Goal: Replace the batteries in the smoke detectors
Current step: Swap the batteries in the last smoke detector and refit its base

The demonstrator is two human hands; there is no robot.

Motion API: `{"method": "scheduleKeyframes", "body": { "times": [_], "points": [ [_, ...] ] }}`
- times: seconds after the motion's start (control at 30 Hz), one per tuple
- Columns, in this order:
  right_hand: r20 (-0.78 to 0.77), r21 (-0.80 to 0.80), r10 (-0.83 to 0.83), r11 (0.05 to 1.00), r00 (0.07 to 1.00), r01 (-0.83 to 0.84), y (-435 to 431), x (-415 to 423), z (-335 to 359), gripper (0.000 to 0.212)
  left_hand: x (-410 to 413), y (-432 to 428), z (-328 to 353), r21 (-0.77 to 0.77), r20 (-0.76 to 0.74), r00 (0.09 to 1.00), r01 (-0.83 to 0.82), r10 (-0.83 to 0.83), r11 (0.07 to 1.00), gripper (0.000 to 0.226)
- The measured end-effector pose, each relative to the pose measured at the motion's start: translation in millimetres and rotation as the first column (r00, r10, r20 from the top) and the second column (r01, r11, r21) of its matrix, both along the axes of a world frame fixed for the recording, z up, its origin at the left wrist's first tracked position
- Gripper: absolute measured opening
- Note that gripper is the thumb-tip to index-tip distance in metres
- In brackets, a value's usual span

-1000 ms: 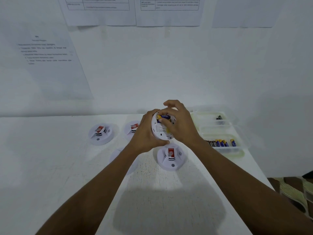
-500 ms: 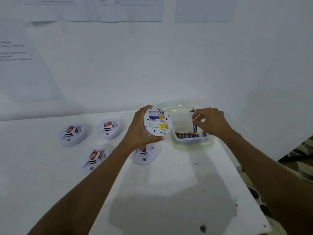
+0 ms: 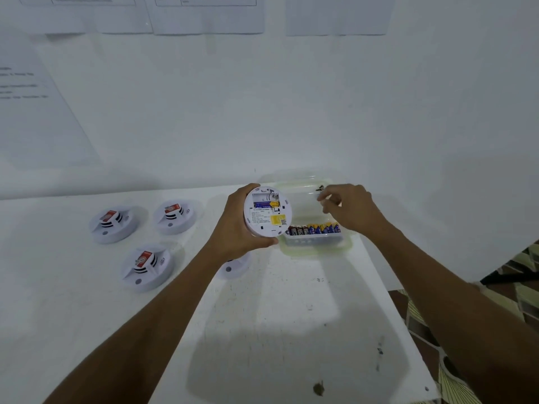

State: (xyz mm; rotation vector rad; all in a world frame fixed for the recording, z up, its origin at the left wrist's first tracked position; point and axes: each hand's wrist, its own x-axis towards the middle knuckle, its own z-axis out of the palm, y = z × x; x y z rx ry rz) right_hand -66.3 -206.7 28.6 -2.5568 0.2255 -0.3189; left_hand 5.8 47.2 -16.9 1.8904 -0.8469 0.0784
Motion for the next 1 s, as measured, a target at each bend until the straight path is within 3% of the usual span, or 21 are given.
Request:
{"method": "scheduleKeyframes", "body": {
  "times": [0.07, 0.13, 0.27, 0.4, 0.53, 0.63, 0.77, 0.87, 1.0],
  "points": [
    [0.151, 0.202, 0.017, 0.978, 0.988, -0.047, 19, -5, 13, 0.01, 2, -1, -2, 0.004, -0.004, 1.0, -0.002, 0.002, 1.0, 0.1],
    [0.193, 0.277, 0.018, 0.958, 0.981, -0.072, 44, -8, 20, 0.008, 0, -3, 1, -0.006, 0.012, 1.0, -0.011, 0.011, 1.0, 0.094],
    [0.179, 0.407, -0.02, 0.911, 0.984, -0.056, 83, -5, 13, 0.009, -6, -8, 11, -0.046, 0.075, 0.996, -0.05, 0.053, 0.998, 0.072],
    [0.141, 0.572, -0.173, 0.818, 0.975, 0.063, 104, -1, 10, 0.015, 0, -4, 4, -0.01, 0.06, 0.995, -0.073, 0.074, 0.997, 0.086],
    [0.027, 0.76, -0.219, 0.639, 0.975, 0.122, 117, 1, 13, 0.02, 3, -1, 0, 0.014, 0.026, 0.996, -0.086, 0.085, 0.996, 0.092],
    [-0.028, 0.824, -0.204, 0.55, 0.979, 0.138, 122, 4, 17, 0.022, 7, -1, 0, 0.017, 0.017, 0.996, -0.083, 0.083, 0.996, 0.09],
    [-0.037, 0.851, -0.226, 0.504, 0.974, 0.149, 123, 7, 16, 0.022, 12, -1, -3, 0.01, 0.028, 0.996, -0.087, 0.086, 0.996, 0.089],
    [-0.01, 0.834, -0.252, 0.532, 0.968, 0.147, 122, 8, 12, 0.016, 13, -1, -4, -0.009, 0.007, 0.998, -0.067, 0.067, 0.998, 0.089],
    [0.208, 0.614, -0.321, 0.778, 0.924, 0.133, 119, 9, 6, 0.007, 15, -5, -2, -0.003, 0.01, 0.998, -0.069, 0.069, 0.998, 0.095]
  ]
}}
